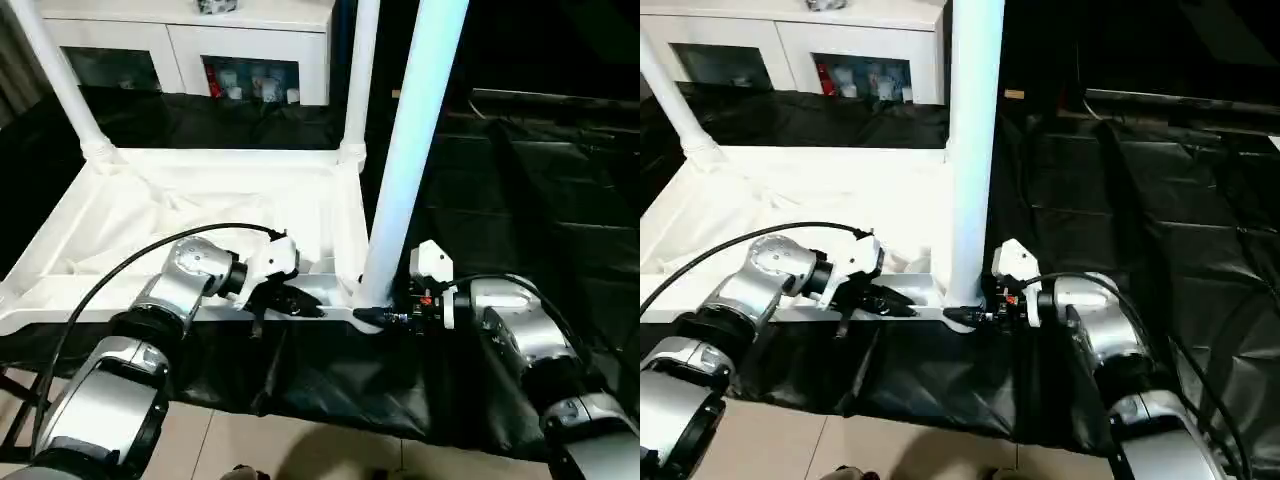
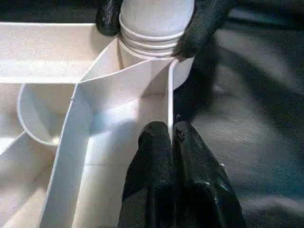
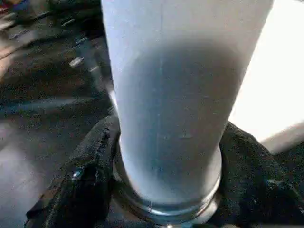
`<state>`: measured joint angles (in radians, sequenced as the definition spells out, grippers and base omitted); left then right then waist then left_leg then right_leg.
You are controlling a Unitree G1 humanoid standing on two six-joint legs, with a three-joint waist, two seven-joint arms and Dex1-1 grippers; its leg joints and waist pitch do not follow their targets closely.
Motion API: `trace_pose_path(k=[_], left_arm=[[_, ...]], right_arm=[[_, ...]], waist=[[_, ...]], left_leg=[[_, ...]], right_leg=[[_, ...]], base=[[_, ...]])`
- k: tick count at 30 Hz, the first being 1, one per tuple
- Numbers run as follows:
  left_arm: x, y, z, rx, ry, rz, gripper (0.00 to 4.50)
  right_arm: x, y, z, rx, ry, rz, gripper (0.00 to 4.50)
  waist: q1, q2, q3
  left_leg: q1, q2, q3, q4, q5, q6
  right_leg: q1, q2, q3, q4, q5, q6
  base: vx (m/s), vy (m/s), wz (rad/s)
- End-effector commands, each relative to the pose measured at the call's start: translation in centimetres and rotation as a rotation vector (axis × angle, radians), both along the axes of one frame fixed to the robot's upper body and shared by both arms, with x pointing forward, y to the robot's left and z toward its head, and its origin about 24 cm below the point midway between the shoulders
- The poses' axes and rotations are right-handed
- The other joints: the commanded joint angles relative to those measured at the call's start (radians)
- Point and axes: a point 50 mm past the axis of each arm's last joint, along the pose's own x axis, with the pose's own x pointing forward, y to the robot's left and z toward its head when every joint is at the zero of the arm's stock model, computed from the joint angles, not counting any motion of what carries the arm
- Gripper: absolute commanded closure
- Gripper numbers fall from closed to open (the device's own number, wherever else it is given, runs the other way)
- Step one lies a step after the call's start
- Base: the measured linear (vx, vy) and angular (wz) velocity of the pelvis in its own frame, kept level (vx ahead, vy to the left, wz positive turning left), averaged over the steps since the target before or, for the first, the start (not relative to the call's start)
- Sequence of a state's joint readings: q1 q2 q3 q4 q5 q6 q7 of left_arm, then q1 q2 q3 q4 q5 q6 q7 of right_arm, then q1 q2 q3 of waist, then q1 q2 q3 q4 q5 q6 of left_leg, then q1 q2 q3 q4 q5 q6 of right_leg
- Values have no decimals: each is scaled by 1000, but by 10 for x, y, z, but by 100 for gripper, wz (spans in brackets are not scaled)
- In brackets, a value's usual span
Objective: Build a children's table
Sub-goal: Rotate leg to tighten
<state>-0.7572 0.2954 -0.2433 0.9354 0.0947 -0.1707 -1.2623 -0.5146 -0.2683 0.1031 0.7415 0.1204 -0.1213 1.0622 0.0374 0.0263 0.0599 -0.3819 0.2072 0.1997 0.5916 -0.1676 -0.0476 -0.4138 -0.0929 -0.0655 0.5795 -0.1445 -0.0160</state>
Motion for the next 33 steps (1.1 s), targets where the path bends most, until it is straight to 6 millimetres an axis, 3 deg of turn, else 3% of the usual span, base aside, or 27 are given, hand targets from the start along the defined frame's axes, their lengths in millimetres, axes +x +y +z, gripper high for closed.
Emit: trace_pose_path(k=[1, 3, 4, 6, 8, 10, 12, 14, 15, 18, 20, 23, 25, 27, 28, 29, 33], left_arm=[[5, -24, -3, -16, -29, 77, 450], [5, -39, -5, -51, -24, 122, 450], [5, -44, -5, -51, -33, 128, 450], [3, -58, -8, -57, -35, 139, 450], [2, -67, -9, -57, -42, 147, 450], [-1, -76, -11, -55, -43, 141, 450], [-1, -78, -12, -45, -54, 137, 450], [0, -77, -12, -38, -65, 143, 450], [1, -76, -11, -37, -67, 147, 450], [2, -67, -9, -35, -82, 125, 450], [1, -63, -8, -43, -90, 97, 450], [1, -50, -8, -41, -74, 88, 450], [0, -41, -7, -48, -48, 63, 450], [-2, -33, -5, -58, -25, 34, 450], [-2, -31, -5, -62, -16, 25, 450], [-3, -27, -4, -61, -6, 3, 450], [-7, -14, -2, -39, 25, -65, 450]], right_arm=[[7, 13, -6, 27, 5, -163, 184], [10, 21, -11, 73, 41, -279, 184], [12, 23, -14, 79, 54, -334, 184], [14, 32, -19, 74, 68, -436, 184], [15, 38, -22, 42, 64, -480, 184], [19, 47, -20, 38, 45, -522, 184], [21, 51, -15, 43, 14, -539, 184], [23, 55, -12, 46, -14, -533, 116], [23, 56, -11, 47, -25, -523, 116], [23, 49, -6, 44, -72, -469, 94], [23, 43, -5, 22, -93, -443, 72], [22, 27, -1, 24, -100, -376, 66], [18, 20, 3, 33, -100, -276, 66], [14, 14, 7, 38, -90, -171, 66], [12, 12, 8, 39, -85, -134, 66], [9, 8, 9, 23, -76, -67, 66], [3, -2, 11, -24, -46, 73, 66]], waist=[[-5, -4, -69], [-12, -6, -67], [-13, -2, -68], [-20, -6, -66], [-27, -6, -59], [-39, 4, -60], [-44, 1, -61], [-48, 5, -61], [-48, 4, -61], [-47, 3, -63], [-42, 1, -66], [-36, 1, -71], [-27, 3, -75], [-20, 2, -76], [-17, 2, -79], [-11, 5, -81], [1, 4, -77]], left_leg=[[28, 25, -13, -78, -345, 13], [29, 21, -18, -78, -374, 2], [29, 20, -19, -79, -373, 3], [25, 19, -20, -81, -391, 2], [35, 17, -20, -81, -434, -5], [45, 12, -26, -77, -487, -11], [43, 11, -27, -78, -496, -8], [41, 12, -29, -80, -513, -5], [42, 12, -29, -81, -517, -5], [41, 13, -28, -81, -510, 4], [33, 17, -26, -83, -471, 15], [32, 18, -19, -82, -434, 27], [25, 19, -13, -78, -361, 55], [23, 20, -8, -74, -321, 74], [15, 21, -8, -72, -285, 86], [17, 23, -7, -69, -262, 94], [20, 24, -7, -71, -261, 94]], right_leg=[[39, -48, 31, -71, -381, -223], [40, -49, 29, -78, -447, -197], [40, -49, 29, -81, -451, -190], [40, -47, 27, -84, -462, -178], [30, -45, 24, -93, -513, -164], [27, -47, 18, -107, -593, -133], [27, -45, 16, -110, -598, -123], [26, -43, 15, -109, -588, -122], [25, -43, 14, -110, -587, -122], [27, -44, 17, -107, -557, -135], [33, -46, 24, -97, -482, -162], [38, -44, 28, -88, -400, -195], [49, -43, 31, -75, -286, -235], [53, -41, 31, -67, -236, -255], [60, -43, 30, -60, -209, -262], [59, -43, 30, -57, -184, -269], [57, -42, 29, -57, -198, -277]], base=[[0, 0, 0], [0, 0, 0], [0, 0, 0], [0, 0, 0], [0, 0, 0], [0, 0, 0], [0, 0, 0], [0, 0, 0], [0, 0, 0], [0, 0, 0], [0, 0, 0], [0, 0, 0], [0, 0, 0], [0, 0, 0], [0, 0, 0], [0, 0, 0], [0, 0, 0]])
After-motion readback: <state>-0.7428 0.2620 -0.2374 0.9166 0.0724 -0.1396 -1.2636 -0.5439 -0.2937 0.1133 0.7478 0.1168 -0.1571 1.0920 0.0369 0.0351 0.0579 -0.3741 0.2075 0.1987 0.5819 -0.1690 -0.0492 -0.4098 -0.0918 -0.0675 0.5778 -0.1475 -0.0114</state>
